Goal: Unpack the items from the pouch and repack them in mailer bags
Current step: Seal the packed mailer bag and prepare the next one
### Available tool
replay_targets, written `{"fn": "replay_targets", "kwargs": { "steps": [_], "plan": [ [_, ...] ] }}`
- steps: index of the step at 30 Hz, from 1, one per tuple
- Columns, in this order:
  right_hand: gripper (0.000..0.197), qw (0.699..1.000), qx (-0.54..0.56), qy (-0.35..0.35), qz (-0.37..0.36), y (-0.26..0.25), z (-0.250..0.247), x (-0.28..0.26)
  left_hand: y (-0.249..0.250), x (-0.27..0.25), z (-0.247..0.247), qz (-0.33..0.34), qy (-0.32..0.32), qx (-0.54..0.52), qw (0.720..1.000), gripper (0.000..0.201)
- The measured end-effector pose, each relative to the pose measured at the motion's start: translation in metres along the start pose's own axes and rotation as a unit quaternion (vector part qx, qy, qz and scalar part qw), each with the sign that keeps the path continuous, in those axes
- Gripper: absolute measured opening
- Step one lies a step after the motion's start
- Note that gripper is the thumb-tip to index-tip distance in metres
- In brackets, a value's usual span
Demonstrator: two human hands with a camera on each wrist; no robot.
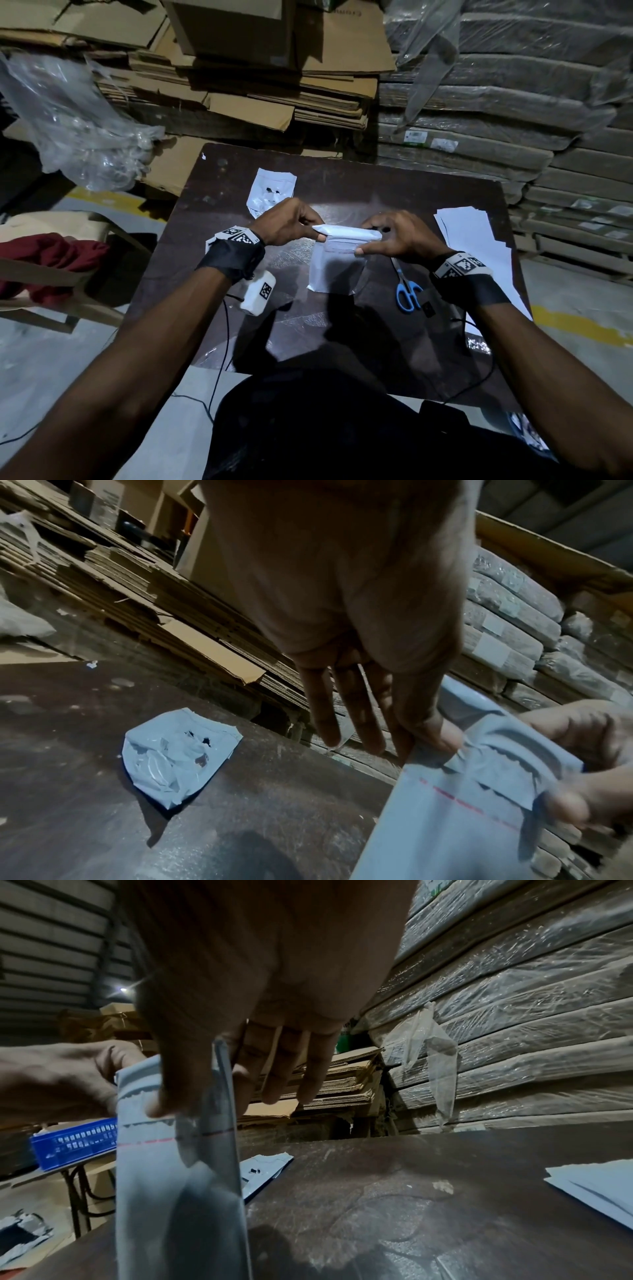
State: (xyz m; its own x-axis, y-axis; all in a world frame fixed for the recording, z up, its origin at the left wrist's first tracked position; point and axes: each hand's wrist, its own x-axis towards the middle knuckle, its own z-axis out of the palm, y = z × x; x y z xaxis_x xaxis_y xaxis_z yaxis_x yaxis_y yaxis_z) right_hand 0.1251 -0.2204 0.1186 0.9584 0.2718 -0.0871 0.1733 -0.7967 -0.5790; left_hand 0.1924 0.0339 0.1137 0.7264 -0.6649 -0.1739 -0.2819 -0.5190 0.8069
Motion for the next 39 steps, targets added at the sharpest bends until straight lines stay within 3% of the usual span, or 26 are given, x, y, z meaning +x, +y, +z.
{"fn": "replay_targets", "kwargs": {
  "steps": [5, 8, 10, 13, 17, 20, 23, 26, 29, 33, 39],
  "plan": [
    [0.017, 0.986, 0.164, 0.036, 0.020, -0.004, 0.006, -0.004, -0.002, -0.002, 0.011, -0.002, 0.016, -0.098, 0.995, 0.012],
    [0.019, 0.946, 0.304, 0.079, 0.079, -0.005, 0.021, -0.011, -0.009, -0.005, 0.021, -0.013, 0.069, -0.201, 0.977, 0.007],
    [0.022, 0.918, 0.354, 0.117, 0.137, -0.006, 0.038, -0.013, -0.024, -0.008, 0.030, -0.055, 0.044, -0.219, 0.973, 0.023],
    [0.034, 0.887, 0.386, 0.126, 0.222, 0.000, 0.069, -0.015, -0.050, -0.020, 0.044, -0.133, 0.007, -0.118, 0.984, 0.047],
    [0.026, 0.853, 0.422, 0.048, 0.303, 0.000, 0.113, -0.027, -0.081, -0.037, 0.060, -0.193, 0.029, -0.023, 0.980, 0.043],
    [0.023, 0.874, 0.373, -0.008, 0.312, -0.009, 0.129, -0.039, -0.090, -0.055, 0.077, -0.200, 0.018, 0.087, 0.976, 0.056],
    [0.029, 0.944, 0.165, -0.082, 0.272, -0.006, 0.130, -0.046, -0.087, -0.078, 0.101, -0.188, 0.009, 0.169, 0.967, 0.066],
    [0.033, 0.966, -0.028, -0.096, 0.237, 0.001, 0.132, -0.047, -0.090, -0.094, 0.124, -0.195, -0.029, 0.221, 0.955, 0.077],
    [0.045, 0.983, -0.064, -0.064, 0.160, 0.015, 0.144, -0.042, -0.097, -0.098, 0.143, -0.219, -0.062, 0.248, 0.942, 0.073],
    [0.076, 0.989, -0.091, -0.115, 0.023, 0.030, 0.149, -0.028, -0.101, -0.101, 0.153, -0.212, -0.062, 0.275, 0.936, 0.067],
    [0.087, 0.972, -0.151, -0.175, -0.024, 0.037, 0.153, -0.015, -0.113, -0.103, 0.146, -0.204, -0.073, 0.290, 0.932, 0.071]
  ]
}}
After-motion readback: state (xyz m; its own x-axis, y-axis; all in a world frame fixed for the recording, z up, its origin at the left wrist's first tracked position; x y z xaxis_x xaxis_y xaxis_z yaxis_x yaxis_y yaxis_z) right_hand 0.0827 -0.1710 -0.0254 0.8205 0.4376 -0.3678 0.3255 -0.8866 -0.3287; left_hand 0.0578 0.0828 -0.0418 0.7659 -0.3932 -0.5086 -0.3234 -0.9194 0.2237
